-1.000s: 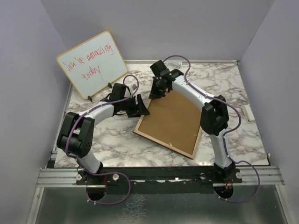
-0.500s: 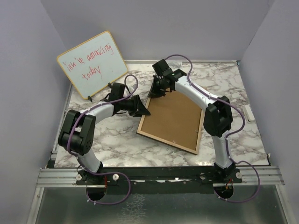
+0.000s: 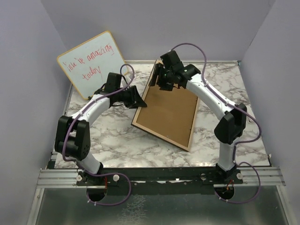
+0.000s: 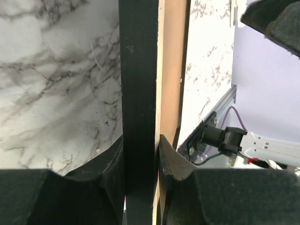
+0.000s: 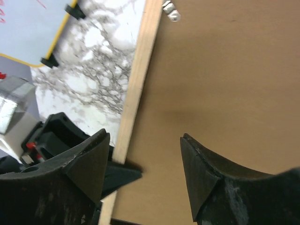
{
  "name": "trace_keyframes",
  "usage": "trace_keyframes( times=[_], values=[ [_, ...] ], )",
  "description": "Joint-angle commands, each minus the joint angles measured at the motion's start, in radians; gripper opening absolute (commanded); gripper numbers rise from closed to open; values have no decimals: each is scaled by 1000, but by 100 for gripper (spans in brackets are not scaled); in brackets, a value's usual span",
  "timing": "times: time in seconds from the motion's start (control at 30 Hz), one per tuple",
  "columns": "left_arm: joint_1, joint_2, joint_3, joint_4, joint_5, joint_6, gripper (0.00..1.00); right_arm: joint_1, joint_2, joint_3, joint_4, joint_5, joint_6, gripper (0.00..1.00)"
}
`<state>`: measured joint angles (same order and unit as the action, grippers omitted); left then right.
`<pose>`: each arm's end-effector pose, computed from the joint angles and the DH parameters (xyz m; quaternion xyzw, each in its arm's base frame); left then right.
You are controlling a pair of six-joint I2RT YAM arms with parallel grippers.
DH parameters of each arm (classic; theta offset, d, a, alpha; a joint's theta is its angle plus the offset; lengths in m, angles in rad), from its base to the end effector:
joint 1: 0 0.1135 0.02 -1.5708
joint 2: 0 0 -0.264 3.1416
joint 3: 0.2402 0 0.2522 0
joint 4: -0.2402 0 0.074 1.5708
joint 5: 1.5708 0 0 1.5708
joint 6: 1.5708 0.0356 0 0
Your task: Put the photo into the frame
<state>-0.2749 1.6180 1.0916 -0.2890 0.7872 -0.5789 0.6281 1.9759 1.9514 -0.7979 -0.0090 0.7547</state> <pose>0.3227 -0.1172 0.2338 0.0098 0.8700 -0.4655 0.1624 0.3599 0.2617 0.3298 0.0572 0.9290 0.2363 0.2789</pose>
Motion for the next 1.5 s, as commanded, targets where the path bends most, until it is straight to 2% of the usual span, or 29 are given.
trace_keyframes(
  times=[0.0, 0.1, 0.33, 0.47, 0.63, 0.77, 0.9, 1.13, 1.27, 1.47],
  values=[
    [17, -99, 194, -242, -179, 129, 0, -32, -118, 17, -40, 104, -23, 67],
    [17, -114, 306, -349, -269, 188, 0, -42, -177, -11, -43, 144, -29, 67],
    [17, -83, 528, -385, -376, 249, 0, -71, -281, -85, -8, 176, -22, 67],
    [17, -59, 684, -440, -450, 351, 0, -86, -301, -90, -13, 165, -15, 66],
    [16, 8, 890, -479, -412, 430, 0, -100, -311, -105, -24, 113, 17, 66],
    [13, 12, 904, -487, -421, 468, 0, -120, -321, -105, -32, 69, 41, 69],
    [-22, -18, 879, -490, -447, 520, 0, -199, -328, -138, 25, -88, 85, 73],
    [-207, -55, 816, -492, -705, 622, 0, -209, -284, -33, 57, -172, 109, 82],
    [-272, -71, 787, -492, -792, 623, 0, -209, -269, -3, 53, -194, 120, 91],
    [-360, -120, 701, -459, -883, 605, 0, -210, -231, 13, 17, -180, 171, 93]
  ],
)
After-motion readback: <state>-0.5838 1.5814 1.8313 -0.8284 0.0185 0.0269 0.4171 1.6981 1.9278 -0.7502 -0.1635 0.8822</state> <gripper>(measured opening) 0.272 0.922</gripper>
